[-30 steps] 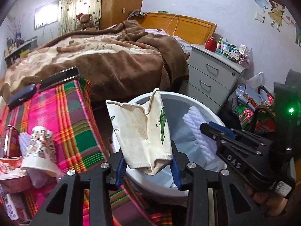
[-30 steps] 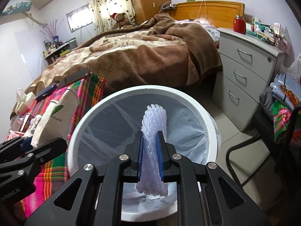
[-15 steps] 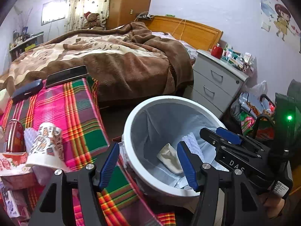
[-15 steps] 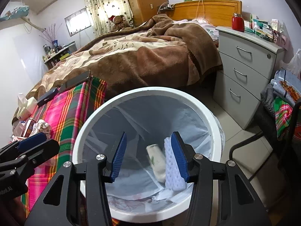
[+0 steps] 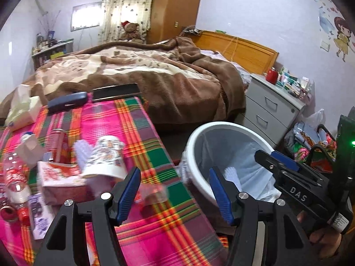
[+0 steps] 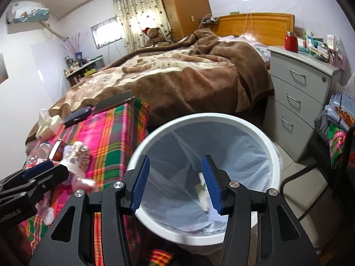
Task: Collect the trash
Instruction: 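Move both tools back over the trash on the cloth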
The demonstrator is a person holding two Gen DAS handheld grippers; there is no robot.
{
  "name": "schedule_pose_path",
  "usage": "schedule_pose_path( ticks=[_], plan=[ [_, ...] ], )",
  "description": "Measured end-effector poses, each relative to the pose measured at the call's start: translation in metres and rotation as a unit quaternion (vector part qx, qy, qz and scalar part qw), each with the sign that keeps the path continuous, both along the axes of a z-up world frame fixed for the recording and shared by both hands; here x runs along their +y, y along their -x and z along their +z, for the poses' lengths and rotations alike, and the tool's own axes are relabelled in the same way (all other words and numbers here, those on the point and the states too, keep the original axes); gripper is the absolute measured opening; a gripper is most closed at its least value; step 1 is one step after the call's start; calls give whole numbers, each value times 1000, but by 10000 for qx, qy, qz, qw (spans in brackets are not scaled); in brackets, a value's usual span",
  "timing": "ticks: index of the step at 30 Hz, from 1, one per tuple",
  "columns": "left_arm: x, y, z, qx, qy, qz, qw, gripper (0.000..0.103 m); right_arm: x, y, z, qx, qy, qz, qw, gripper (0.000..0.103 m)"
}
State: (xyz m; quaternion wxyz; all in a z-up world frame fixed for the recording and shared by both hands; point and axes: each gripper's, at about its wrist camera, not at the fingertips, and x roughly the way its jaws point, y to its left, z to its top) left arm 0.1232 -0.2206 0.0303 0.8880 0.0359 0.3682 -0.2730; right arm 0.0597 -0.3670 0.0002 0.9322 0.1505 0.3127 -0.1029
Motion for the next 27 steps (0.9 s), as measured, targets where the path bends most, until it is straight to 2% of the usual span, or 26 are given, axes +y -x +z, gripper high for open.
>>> schedule_pose_path(
  ticks=[12, 19, 27],
  plan=[
    [72, 9, 12, -199, 36, 681, 9975, 64, 50, -16, 7, -245, 90, 593, 9979, 51],
    [140, -2, 9, -143, 3, 1463, 9891, 64, 77, -38, 1, -166, 42, 940, 9954, 54],
    [198, -13, 2, -94, -60, 2070, 9783, 65, 92, -46, -10, 50, -73, 1192, 9928, 54]
  ],
)
